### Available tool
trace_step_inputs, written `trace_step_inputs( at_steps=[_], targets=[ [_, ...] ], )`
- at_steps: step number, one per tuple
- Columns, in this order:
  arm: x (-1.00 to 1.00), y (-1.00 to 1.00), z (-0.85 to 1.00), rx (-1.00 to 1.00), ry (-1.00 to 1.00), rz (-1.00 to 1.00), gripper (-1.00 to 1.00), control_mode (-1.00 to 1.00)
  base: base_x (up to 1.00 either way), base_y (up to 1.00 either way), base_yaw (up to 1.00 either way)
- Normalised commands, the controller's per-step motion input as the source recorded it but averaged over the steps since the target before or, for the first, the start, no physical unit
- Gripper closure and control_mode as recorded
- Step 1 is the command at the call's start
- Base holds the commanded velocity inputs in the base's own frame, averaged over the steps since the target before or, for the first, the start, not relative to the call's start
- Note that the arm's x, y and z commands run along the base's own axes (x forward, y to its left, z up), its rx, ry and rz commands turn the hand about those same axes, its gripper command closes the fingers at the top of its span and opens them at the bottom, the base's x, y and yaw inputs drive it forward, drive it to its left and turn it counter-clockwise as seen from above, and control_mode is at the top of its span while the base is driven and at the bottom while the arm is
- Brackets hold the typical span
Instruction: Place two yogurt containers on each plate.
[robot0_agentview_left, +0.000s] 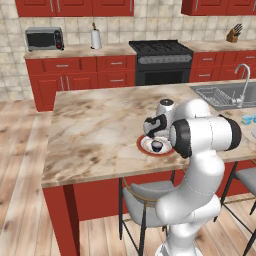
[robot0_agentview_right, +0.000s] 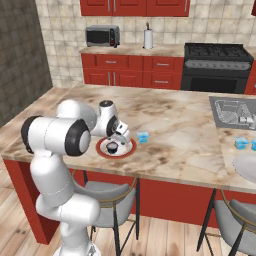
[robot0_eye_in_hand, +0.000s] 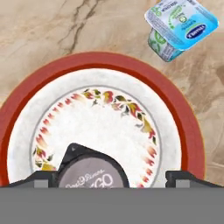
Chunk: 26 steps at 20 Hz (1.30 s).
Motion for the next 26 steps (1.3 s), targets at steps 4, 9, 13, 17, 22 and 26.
trace_step_inputs(
  at_steps=[4, 9, 13, 17, 22, 26],
  targets=[
    [0.44, -0.48, 0.49, 0.04, 0.0, 0.05, -1.0, -1.0, 0.0, 0.0, 0.0],
    [0.38, -0.78, 0.25, 0.0, 0.0, 0.27, -1.0, -1.0, 0.0, 0.0, 0.0],
    [0.05, -0.72, 0.08, -0.03, -0.08, 0.34, -1.0, -1.0, 0.0, 0.0, 0.0],
    [0.09, -0.49, -0.08, -0.03, -0.11, 0.24, -1.0, -1.0, 0.0, 0.0, 0.0],
    [0.44, 0.02, -0.3, -0.06, -0.04, 0.02, -1.0, -1.0, 0.0, 0.0, 0.0],
    [0.39, 0.08, -0.18, -0.1, 0.0, 0.0, -1.0, -1.0, 0.0, 0.0, 0.0]
  ],
)
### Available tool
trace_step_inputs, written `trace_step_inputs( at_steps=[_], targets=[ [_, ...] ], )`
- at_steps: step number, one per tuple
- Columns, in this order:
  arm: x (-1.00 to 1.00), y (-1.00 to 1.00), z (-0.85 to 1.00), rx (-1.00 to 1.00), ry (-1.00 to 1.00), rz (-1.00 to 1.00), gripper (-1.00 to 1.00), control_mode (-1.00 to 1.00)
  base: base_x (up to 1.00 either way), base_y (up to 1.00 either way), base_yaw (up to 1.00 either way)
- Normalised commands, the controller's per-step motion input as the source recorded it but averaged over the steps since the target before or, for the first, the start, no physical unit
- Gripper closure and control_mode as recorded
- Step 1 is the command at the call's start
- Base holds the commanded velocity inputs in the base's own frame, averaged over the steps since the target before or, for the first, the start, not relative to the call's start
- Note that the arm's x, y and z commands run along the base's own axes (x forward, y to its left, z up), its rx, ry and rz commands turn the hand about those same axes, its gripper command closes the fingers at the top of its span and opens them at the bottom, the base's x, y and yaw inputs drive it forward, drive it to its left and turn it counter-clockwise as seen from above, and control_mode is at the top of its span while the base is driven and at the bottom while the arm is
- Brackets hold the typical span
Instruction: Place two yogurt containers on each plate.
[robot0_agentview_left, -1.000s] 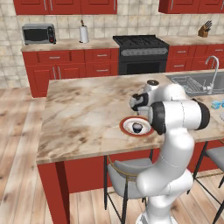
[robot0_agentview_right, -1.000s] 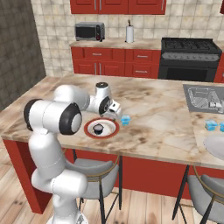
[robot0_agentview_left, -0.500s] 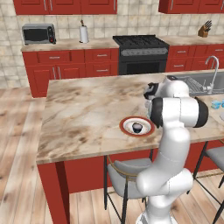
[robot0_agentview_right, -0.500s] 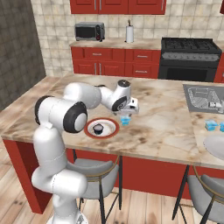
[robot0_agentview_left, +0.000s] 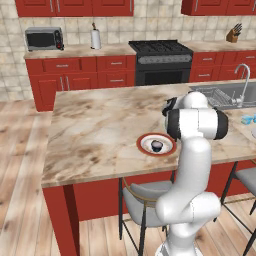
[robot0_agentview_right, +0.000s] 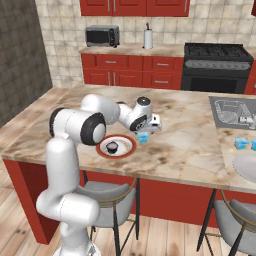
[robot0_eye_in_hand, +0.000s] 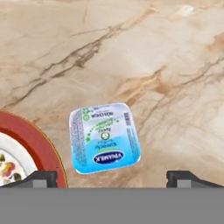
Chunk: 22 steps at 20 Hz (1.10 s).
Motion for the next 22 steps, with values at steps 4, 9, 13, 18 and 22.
trace_step_inputs(
  at_steps=[4, 9, 13, 18, 22],
  targets=[
    [0.46, 0.16, 0.0, -0.05, 0.02, 0.0, -1.0, -1.0, 0.0, 0.0, 0.0],
    [0.25, 0.1, 0.0, 0.0, 0.04, 0.0, -1.0, -1.0, 0.0, 0.0, 0.0],
    [-0.16, -0.06, -0.35, 0.0, 0.04, 0.0, -1.0, -1.0, 0.0, 0.0, 0.0],
    [-0.03, -0.05, -0.16, 0.0, 0.01, 0.0, -1.0, -1.0, 0.0, 0.0, 0.0],
    [0.03, 0.0, -0.07, 0.0, 0.0, 0.0, -1.0, -1.0, 0.0, 0.0, 0.0]
  ],
)
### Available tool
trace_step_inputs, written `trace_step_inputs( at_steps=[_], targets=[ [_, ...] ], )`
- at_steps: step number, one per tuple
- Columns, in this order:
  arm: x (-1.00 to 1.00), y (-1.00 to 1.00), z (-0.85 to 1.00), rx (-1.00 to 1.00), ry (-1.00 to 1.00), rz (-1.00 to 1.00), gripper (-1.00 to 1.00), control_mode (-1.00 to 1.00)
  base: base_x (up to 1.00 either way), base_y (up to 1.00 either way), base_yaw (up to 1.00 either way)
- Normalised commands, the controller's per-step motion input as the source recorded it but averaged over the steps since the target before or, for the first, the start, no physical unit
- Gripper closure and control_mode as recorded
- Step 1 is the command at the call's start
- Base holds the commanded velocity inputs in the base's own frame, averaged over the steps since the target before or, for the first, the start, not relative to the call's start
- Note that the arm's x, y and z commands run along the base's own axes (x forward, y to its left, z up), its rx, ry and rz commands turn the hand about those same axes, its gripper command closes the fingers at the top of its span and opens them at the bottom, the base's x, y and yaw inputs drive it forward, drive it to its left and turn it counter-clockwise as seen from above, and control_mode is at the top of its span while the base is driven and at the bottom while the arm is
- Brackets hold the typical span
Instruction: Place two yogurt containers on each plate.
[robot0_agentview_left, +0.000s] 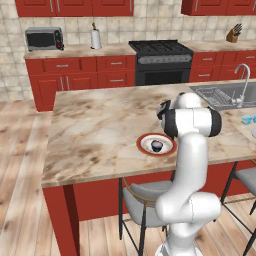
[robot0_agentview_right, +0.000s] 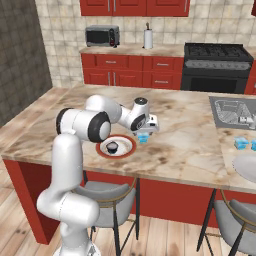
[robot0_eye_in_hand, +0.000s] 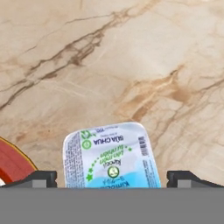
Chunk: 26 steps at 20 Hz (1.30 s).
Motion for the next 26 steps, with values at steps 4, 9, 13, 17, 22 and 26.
trace_step_inputs(
  at_steps=[4, 9, 13, 17, 22, 26],
  targets=[
    [0.0, 0.0, -0.2, 0.0, 0.0, 0.0, -1.0, -1.0, 0.0, 0.0, 0.0],
    [0.01, 0.0, -0.19, 0.0, 0.0, 0.0, -1.0, -1.0, 0.0, 0.0, 0.0],
    [0.05, 0.0, -0.18, 0.0, 0.0, 0.0, -1.0, -1.0, 0.0, 0.0, 0.0],
    [0.0, 0.0, -0.03, 0.0, 0.0, 0.0, -1.0, -1.0, 0.0, 0.0, 0.0],
    [-0.03, 0.0, 0.1, 0.0, -0.02, 0.0, -1.0, -1.0, 0.0, 0.0, 0.0],
    [0.0, 0.0, -0.06, -0.01, 0.0, 0.0, -1.0, -1.0, 0.0, 0.0, 0.0]
  ],
)
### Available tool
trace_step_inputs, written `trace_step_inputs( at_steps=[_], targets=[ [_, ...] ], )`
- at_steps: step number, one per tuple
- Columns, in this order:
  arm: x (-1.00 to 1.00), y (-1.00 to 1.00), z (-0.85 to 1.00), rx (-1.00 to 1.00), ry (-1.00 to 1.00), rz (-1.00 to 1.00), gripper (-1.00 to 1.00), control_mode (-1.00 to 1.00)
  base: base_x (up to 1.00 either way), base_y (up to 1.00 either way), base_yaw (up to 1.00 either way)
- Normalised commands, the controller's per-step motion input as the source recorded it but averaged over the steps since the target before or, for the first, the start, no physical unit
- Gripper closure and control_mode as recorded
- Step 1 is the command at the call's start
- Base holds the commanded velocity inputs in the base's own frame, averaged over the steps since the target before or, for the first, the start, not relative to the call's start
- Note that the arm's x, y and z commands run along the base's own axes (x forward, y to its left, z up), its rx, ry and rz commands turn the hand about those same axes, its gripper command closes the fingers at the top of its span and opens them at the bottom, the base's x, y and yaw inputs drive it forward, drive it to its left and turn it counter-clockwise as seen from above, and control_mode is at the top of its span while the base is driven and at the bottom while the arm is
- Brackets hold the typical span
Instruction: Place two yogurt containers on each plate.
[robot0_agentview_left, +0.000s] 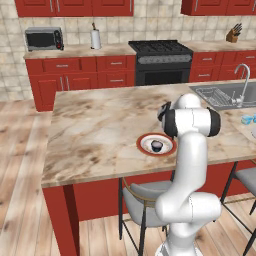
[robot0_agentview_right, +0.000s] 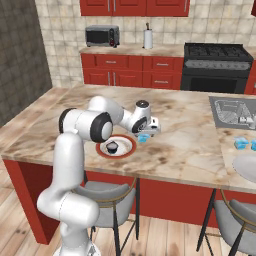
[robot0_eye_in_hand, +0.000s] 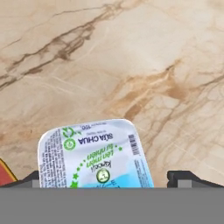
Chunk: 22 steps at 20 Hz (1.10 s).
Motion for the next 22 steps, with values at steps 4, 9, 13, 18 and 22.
trace_step_inputs(
  at_steps=[4, 9, 13, 18, 22],
  targets=[
    [0.0, 0.1, -0.26, -0.05, 0.04, 0.0, -1.0, -1.0, 0.0, 0.0, 0.0],
    [0.0, 0.21, -0.27, -0.02, 0.03, 0.0, 1.0, -1.0, 0.0, 0.0, 0.0],
    [0.0, 0.04, 0.0, 0.0, 0.0, 0.0, 1.0, -1.0, 0.0, 0.0, 0.0],
    [-0.26, 0.0, 0.5, 0.0, -0.01, 0.0, 1.0, -1.0, 0.0, 0.0, 0.0],
    [-0.69, 0.04, 0.61, 0.01, -0.02, 0.0, 1.0, -1.0, 0.0, 0.0, 0.0]
  ],
)
